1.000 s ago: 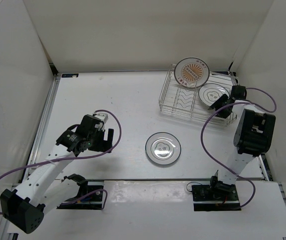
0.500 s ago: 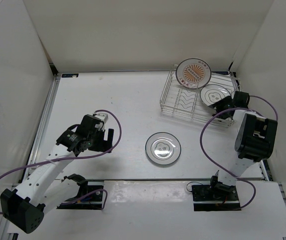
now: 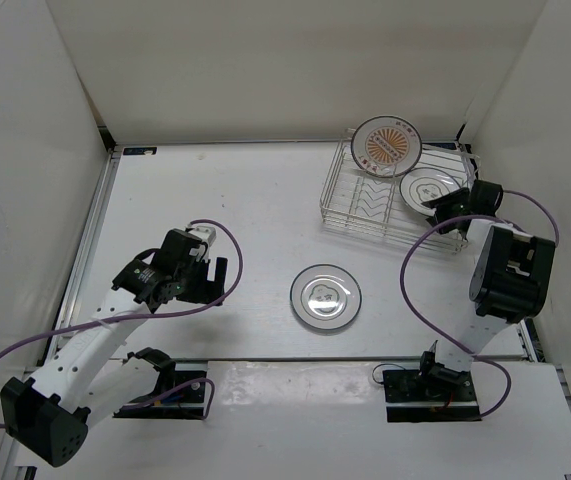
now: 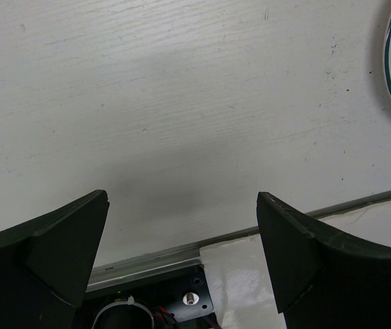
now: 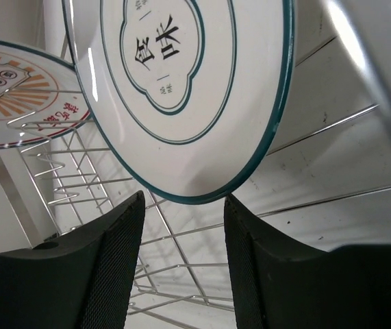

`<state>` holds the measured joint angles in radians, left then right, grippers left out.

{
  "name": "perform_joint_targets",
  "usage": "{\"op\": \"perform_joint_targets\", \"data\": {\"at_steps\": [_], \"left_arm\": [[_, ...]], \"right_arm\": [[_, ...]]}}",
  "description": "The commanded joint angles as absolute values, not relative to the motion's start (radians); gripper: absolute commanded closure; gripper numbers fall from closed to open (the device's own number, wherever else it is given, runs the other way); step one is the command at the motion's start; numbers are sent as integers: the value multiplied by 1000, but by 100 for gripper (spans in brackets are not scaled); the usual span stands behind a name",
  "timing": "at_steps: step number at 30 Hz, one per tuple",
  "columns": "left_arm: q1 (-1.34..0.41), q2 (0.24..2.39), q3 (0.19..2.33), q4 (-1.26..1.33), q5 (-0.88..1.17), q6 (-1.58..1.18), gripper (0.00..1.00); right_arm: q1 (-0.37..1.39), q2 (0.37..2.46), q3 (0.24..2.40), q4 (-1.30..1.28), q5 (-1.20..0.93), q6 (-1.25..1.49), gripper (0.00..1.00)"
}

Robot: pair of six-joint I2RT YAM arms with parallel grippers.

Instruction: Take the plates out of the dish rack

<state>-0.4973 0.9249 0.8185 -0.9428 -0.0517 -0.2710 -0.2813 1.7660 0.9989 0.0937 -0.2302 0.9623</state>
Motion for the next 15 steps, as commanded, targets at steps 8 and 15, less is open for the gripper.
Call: {"op": "perform_joint_targets", "data": {"at_steps": [8,15], "left_arm": [[-499,925,839,-943,-51,-275,0],[-499,933,839,-945,-49,-272,0]], "right_arm": [[-278,1819,979,230,-172,1005,47],[-273,1832,890,409,-100,1051,52]]}}
